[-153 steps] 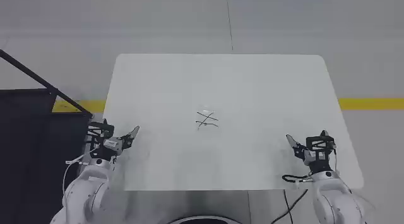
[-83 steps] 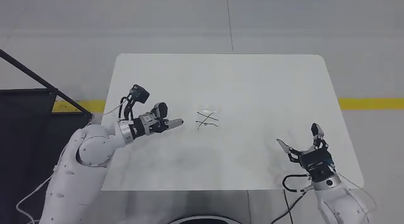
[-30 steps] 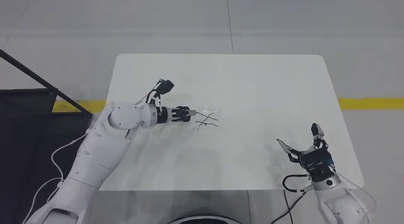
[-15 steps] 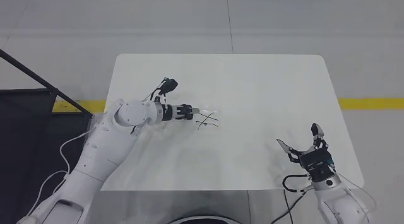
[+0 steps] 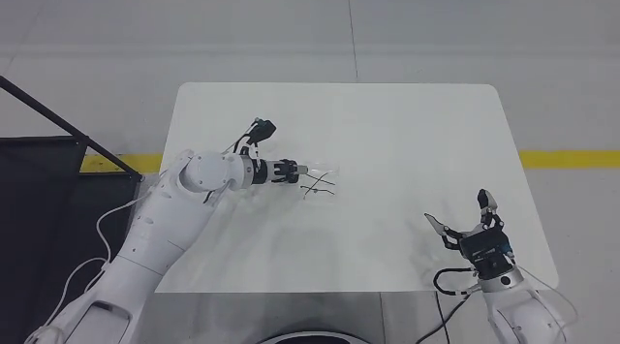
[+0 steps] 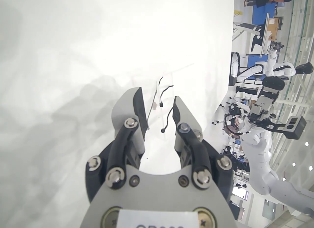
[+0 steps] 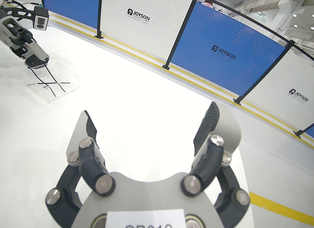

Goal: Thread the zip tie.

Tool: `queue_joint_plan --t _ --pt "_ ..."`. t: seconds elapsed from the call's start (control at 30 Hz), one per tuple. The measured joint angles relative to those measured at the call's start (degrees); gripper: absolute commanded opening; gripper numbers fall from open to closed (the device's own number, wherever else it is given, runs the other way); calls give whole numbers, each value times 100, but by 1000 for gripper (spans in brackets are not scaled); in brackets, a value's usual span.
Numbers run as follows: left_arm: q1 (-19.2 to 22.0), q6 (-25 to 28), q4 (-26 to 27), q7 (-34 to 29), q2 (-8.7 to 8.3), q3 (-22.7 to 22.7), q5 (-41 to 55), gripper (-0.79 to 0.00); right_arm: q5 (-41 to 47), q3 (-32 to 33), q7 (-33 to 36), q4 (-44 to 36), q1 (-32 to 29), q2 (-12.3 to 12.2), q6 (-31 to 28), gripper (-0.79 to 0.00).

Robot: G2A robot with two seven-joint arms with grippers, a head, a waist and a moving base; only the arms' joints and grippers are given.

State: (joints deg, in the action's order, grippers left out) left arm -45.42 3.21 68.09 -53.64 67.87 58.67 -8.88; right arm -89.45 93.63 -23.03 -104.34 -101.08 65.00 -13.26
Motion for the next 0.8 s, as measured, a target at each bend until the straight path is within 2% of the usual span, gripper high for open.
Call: queue_joint_plan --t 0.4,0.8 --pt "2 -1 10 9 12 -39 15 -526 0 0 0 0 0 0 0 0" --pt "21 -32 -11 4 18 -61 -6 -637 0 0 0 0 0 0 0 0"
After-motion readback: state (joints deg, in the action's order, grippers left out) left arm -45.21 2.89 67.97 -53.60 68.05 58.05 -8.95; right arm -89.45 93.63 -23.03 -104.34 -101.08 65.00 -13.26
